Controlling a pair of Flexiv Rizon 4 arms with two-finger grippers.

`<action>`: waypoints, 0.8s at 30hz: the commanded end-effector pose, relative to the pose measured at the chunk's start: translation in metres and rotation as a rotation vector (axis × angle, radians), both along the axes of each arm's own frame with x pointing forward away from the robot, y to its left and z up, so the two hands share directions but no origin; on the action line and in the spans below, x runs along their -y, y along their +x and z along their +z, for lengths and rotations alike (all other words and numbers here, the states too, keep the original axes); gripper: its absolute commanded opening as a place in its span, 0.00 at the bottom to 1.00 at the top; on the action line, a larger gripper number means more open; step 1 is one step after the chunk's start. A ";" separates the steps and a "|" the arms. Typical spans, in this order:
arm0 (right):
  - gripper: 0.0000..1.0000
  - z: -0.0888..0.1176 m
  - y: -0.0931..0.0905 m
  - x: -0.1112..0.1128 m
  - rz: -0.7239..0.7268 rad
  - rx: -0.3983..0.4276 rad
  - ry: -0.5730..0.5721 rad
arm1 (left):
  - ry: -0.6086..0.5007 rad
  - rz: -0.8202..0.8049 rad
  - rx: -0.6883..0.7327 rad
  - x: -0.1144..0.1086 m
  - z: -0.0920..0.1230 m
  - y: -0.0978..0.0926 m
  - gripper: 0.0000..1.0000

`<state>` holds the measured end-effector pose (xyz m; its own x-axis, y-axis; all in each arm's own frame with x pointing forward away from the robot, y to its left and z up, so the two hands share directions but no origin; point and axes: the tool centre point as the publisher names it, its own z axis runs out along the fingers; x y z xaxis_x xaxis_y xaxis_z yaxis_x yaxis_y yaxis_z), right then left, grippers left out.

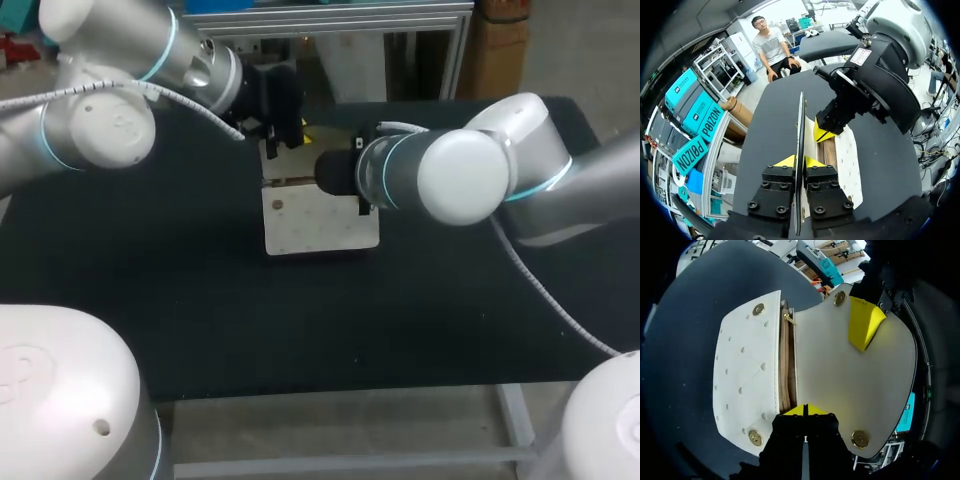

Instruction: Pick up the bag, open it, inspect its contents, close it, and place it on the opposite side

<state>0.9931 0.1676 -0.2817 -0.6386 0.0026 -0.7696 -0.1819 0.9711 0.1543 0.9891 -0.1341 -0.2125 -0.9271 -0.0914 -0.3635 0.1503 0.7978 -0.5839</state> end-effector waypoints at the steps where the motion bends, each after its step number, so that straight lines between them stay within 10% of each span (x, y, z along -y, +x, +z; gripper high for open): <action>1: 0.00 -0.011 0.002 -0.006 -0.006 -0.004 -0.010 | -0.012 0.007 0.002 -0.002 -0.001 -0.001 0.00; 24: 0.00 -0.032 -0.014 -0.009 0.022 -0.096 -0.041 | -0.041 0.043 -0.007 -0.007 -0.004 -0.001 0.00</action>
<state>0.9759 0.1750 -0.3095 -0.7026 -0.0379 -0.7106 -0.1905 0.9722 0.1365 0.9891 -0.1279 -0.2171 -0.9260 -0.1426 -0.3497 0.1117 0.7812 -0.6143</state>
